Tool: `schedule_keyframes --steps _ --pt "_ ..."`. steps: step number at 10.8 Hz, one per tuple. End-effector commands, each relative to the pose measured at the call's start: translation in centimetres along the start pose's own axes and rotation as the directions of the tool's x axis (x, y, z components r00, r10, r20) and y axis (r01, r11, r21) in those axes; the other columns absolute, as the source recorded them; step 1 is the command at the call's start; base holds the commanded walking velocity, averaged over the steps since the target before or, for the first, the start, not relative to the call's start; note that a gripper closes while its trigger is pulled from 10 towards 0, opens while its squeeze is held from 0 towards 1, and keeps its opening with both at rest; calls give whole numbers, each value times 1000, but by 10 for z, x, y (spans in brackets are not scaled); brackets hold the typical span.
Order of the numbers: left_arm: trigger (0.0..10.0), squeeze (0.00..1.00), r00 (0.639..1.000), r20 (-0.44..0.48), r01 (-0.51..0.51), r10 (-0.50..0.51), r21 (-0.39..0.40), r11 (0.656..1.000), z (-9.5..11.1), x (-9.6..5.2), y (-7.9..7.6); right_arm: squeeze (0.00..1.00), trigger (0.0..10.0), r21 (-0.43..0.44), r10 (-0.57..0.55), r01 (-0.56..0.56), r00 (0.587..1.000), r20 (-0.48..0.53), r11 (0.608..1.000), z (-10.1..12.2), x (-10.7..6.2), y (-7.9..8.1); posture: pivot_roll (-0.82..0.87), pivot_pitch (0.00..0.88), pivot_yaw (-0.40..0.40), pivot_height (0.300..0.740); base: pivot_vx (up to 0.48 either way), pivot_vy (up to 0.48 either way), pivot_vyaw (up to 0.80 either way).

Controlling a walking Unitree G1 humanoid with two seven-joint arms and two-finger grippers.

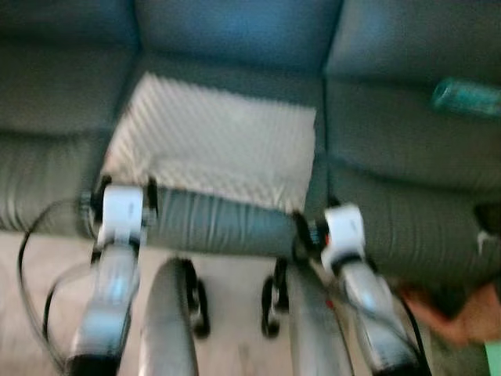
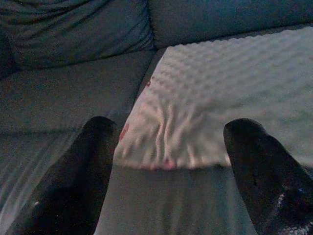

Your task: Move the pillow to the sofa

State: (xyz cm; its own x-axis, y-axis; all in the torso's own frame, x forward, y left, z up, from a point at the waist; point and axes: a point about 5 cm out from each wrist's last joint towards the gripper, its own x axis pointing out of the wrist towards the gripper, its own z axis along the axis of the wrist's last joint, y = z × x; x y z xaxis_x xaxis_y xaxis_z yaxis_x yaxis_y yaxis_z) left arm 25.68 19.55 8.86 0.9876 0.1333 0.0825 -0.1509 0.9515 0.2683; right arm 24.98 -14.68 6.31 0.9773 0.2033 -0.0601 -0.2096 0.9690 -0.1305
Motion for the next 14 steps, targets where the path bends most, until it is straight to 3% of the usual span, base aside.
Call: schedule_keyframes --steps 1,4,5,6,7,10,14 --pt "10000 1000 1000 -30 7 -6 3 1000 -5 -8 -1 1000 10000 26 -24 25 999 -23 999 -5 -8 -4 8 140 -42 632 0 0 0" --pt "10000 1000 999 -46 20 -22 -40 999 -1 -11 -11 1000 10000 60 -71 73 997 -36 996 -3 -11 -11 -4 90 -42 632 0 0 0" --pt "10000 1000 999 -20 42 -43 -67 997 8 3 -24 0 10000 58 -70 69 998 0 996 11 7 -12 -10 65 -44 657 0 0 0" --pt "10000 1000 999 -13 44 -45 -68 997 10 8 -26 0 10000 58 -69 68 998 4 996 14 14 -11 -9 51 -46 677 0 0 0" --pt "10000 0 999 -13 47 -48 -73 996 11 12 -29 0 10000 56 -69 68 998 8 996 15 17 -12 -8 40 -47 692 0 0 0" --pt "10000 0 998 -10 56 -57 -88 995 14 16 -34 0 10000 80 -67 69 997 -27 994 10 18 -11 -10 27 -47 737 0 0 0" --pt "10000 0 997 -40 58 -62 -102 993 10 21 -38 0 10000 157 -16 21 999 -29 987 7 17 5 -19 17 -38 740 0 0 0"
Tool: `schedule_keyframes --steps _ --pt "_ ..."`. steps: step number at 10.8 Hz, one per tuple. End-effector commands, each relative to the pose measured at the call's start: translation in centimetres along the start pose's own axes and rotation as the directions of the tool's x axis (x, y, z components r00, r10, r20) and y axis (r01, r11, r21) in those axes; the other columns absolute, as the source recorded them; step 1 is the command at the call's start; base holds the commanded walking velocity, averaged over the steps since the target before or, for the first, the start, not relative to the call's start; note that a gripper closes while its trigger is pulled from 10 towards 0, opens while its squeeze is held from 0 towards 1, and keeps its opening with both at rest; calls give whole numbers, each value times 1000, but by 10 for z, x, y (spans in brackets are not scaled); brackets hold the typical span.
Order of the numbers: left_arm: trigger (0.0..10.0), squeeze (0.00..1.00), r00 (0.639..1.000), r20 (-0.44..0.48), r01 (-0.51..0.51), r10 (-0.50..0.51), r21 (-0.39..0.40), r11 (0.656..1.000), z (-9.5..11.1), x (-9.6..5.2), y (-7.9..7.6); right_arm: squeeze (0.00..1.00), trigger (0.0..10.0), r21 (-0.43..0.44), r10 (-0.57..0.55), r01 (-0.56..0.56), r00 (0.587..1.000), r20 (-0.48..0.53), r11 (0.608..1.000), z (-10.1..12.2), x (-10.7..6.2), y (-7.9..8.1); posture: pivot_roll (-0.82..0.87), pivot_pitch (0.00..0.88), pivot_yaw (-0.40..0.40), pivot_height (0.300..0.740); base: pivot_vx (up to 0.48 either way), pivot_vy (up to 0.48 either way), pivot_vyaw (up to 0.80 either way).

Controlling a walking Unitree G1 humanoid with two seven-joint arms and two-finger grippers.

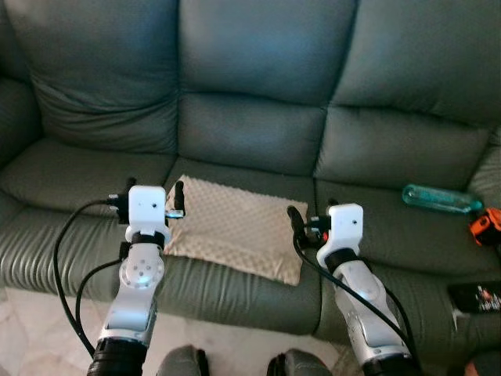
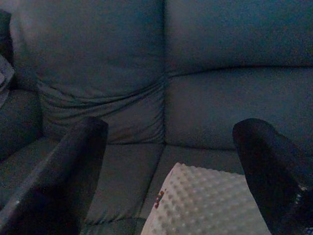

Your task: Move the pillow to the sofa

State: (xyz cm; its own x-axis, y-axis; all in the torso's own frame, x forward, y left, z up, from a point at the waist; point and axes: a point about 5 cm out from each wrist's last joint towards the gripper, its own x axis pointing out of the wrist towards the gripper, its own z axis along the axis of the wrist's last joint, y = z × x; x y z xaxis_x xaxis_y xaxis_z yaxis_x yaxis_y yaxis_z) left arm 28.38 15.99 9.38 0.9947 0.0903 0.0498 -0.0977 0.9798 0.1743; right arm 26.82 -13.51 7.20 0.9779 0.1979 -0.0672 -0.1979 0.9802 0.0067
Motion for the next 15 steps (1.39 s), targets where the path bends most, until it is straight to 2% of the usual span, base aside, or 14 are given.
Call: schedule_keyframes --steps 1,6,9,10,15 --pt "10000 0 1000 -21 11 -11 4 1000 -4 1 -1 0 10000 -11 13 -14 1000 -11 1000 -1 -1 -2 -23 24 -37 740 0 439 669" --pt "10000 0 999 -32 10 -10 2 1000 -6 3 -2 0 10000 -21 45 -45 999 -9 999 -1 -1 0 -27 32 -36 740 0 480 799" --pt "10000 0 999 -34 13 -13 3 1000 -6 5 -4 0 10000 -3 26 -26 1000 -17 1000 -2 0 -3 -29 34 -37 740 0 480 0" --pt "10000 0 999 -34 11 -11 3 1000 -6 6 -4 0 10000 -29 35 -35 999 -12 999 -1 0 -3 -29 35 -37 740 0 480 0" --pt "10000 0 999 -34 0 0 8 1000 -5 8 -4 0 10000 -30 72 -72 997 -1 997 0 2 3 -20 37 -40 740 0 480 795"
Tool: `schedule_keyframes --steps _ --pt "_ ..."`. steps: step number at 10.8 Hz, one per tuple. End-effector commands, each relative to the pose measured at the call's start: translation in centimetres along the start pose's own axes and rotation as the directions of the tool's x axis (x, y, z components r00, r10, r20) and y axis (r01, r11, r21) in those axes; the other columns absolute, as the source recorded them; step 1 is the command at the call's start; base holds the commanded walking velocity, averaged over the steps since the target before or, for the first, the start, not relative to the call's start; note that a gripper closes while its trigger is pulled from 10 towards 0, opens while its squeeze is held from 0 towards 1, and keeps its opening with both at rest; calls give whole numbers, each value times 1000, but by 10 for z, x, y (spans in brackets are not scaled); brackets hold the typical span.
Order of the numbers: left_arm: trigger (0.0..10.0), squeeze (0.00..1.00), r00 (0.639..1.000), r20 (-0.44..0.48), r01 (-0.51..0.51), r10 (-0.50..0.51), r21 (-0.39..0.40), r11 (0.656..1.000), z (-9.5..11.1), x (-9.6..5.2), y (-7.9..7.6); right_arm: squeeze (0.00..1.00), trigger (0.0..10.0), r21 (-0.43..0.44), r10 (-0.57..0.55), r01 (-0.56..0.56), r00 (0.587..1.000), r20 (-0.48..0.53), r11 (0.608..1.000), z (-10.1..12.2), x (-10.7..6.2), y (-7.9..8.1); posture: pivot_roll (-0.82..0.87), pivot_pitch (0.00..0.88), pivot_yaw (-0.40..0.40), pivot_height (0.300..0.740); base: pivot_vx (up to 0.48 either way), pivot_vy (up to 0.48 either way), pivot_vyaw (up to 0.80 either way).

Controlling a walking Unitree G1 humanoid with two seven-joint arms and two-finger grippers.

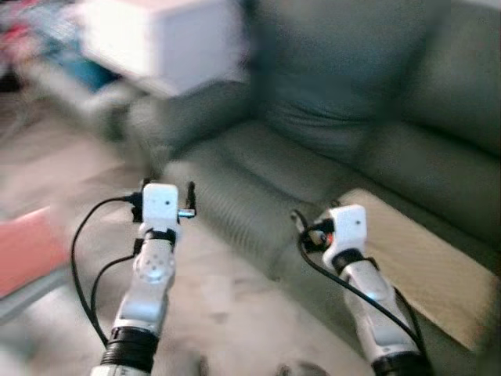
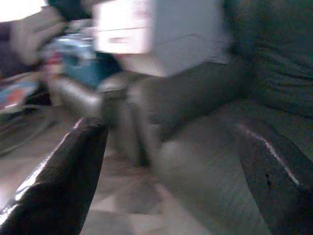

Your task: Move the pillow to the sofa

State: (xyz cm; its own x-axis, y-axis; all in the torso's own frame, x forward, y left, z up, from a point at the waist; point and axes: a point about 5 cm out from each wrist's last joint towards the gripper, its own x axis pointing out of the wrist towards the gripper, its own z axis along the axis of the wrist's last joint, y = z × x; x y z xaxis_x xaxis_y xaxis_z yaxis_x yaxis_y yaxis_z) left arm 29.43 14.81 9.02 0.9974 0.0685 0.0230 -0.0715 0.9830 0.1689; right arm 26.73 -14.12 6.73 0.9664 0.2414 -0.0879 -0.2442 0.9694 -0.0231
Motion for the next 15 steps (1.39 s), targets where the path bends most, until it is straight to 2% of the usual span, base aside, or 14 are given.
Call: schedule_keyframes --steps 1,7,9,12,15 --pt "10000 0 1000 -11 -29 29 19 999 -4 -2 9 0 10000 3 29 -29 999 24 1000 6 4 8 -20 41 -40 740 0 480 794" --pt "10000 0 999 -18 -45 45 17 999 -5 -2 11 0 10000 2 30 -30 999 27 1000 6 4 7 -18 49 -38 740 0 480 794" --pt "10000 0 1000 1 -25 25 48 999 -3 -3 11 0 10000 11 13 -14 1000 22 1000 5 5 4 -14 51 -35 740 0 0 0" --pt "10000 0 1000 -3 9 -9 29 1000 -2 -4 11 0 10000 19 10 -10 1000 24 1000 5 6 5 -5 49 -32 740 0 0 0" --pt "10000 0 999 -27 -25 26 23 999 -5 -4 15 0 10000 23 21 -22 999 30 999 5 9 12 2 43 -30 740 0 0 0"
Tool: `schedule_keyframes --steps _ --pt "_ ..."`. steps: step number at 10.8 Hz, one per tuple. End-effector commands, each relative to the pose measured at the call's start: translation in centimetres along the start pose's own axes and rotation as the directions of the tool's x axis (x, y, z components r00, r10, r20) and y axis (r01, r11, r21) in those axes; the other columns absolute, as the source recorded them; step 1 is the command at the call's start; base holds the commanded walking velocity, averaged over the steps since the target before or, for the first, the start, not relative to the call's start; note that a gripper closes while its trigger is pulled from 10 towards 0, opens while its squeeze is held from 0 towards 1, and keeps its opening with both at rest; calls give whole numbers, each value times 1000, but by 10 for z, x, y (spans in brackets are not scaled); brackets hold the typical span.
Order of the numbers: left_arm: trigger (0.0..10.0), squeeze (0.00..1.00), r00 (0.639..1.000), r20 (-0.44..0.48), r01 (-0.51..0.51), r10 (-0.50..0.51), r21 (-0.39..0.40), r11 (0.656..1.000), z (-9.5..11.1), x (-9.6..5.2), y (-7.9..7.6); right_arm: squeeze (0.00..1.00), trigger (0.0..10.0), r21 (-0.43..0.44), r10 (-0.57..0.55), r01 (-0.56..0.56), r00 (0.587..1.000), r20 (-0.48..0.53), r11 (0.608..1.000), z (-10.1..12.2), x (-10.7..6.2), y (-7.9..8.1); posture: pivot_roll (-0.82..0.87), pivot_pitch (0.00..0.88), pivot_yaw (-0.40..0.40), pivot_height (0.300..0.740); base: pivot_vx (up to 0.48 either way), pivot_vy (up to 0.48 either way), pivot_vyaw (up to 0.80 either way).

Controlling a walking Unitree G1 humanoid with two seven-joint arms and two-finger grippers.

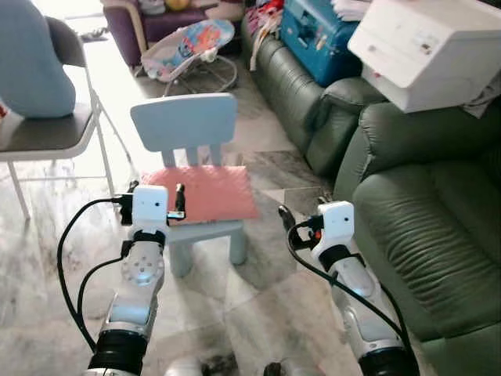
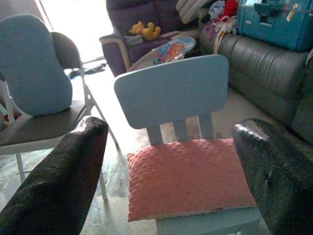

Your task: Move the pillow to the sofa

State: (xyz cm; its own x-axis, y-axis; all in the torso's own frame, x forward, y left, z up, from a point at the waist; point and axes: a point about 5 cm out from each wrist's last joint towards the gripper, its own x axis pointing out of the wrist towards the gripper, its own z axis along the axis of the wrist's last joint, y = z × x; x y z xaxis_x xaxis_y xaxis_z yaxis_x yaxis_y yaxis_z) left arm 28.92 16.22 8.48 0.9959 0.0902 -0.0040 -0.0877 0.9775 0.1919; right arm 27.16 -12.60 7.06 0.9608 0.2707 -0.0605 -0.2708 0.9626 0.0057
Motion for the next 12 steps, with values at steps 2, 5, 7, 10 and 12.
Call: schedule_keyframes --steps 2,5,7,10,12 --pt "10000 0 1000 8 -15 15 -6 1000 4 1 1 0 10000 -4 3 -3 1000 5 1000 0 0 2 5 47 -33 740 0 0 578" --pt "10000 0 1000 -24 -11 11 18 1000 -7 -11 10 0 10000 -24 -47 47 999 2 999 -2 -8 -13 -1 59 -34 740 260 0 0" --pt "10000 0 999 -46 -12 14 35 999 -15 -20 15 0 10000 -30 -61 61 998 -7 998 -5 -15 -16 5 69 -36 740 285 0 0" --pt "10000 0 998 -60 -26 28 32 999 -17 -24 17 0 10000 -21 -67 66 998 -19 998 -7 -18 -15 7 71 -40 740 316 0 410" --pt "10000 0 998 -55 -21 23 34 999 -15 -23 16 0 10000 -24 -63 63 998 -18 998 -6 -16 -15 9 72 -40 740 311 0 0"
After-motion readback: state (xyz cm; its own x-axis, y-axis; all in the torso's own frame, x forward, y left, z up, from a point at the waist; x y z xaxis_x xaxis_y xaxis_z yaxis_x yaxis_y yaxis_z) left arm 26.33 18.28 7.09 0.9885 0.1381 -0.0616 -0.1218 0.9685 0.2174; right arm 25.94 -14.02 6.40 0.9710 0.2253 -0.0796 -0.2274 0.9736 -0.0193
